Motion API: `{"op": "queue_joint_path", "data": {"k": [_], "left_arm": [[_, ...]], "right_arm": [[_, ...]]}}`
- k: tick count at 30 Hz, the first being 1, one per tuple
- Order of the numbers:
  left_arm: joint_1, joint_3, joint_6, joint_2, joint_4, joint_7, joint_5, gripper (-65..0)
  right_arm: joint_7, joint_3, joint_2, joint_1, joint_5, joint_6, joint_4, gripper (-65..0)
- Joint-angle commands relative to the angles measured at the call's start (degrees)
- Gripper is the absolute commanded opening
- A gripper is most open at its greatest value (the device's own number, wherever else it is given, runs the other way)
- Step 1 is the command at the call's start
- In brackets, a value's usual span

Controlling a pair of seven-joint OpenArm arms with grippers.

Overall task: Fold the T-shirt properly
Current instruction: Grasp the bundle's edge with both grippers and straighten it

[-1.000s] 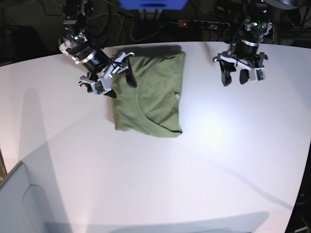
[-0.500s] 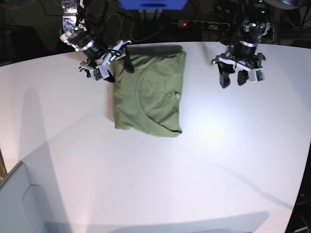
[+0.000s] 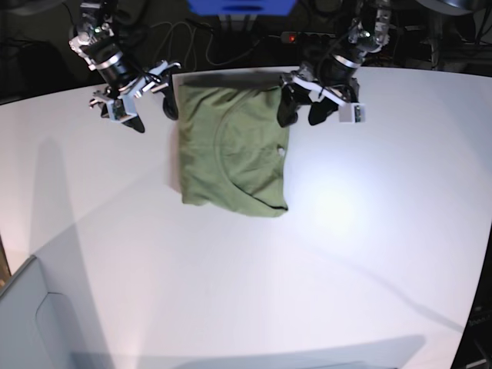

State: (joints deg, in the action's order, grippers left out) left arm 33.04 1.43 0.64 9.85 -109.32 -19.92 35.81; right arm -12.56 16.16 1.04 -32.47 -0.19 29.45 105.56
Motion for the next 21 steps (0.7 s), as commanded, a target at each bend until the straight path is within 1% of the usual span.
{"op": "queue_joint_path", "data": {"k": [1, 4, 11, 21], "left_arm": [[0.3, 0.2, -0.4, 0.2, -0.8, 1.2, 0.6, -21.4], [0.0, 3.0, -0.5, 0.2, 1.5, 1.3, 0.7, -20.5], [-2.0, 8.5, -0.6, 0.2, 8.7, 1.5, 0.7, -20.5], [-3.4, 10.3, -0.7, 0.3, 9.8, 1.3, 0.8, -20.8]], "right_arm": [[1.5, 0.2, -0.1, -1.1, 0.8, 0.6, 1.1, -25.4], [1.5, 0.2, -0.1, -1.6, 0.8, 0.6, 1.1, -25.4], [1.2, 0.3, -0.2, -2.3, 0.6, 0.6, 1.1, -25.4], [1.1, 0.4, -0.2, -2.6, 0.6, 0.6, 0.9, -25.4]]}}
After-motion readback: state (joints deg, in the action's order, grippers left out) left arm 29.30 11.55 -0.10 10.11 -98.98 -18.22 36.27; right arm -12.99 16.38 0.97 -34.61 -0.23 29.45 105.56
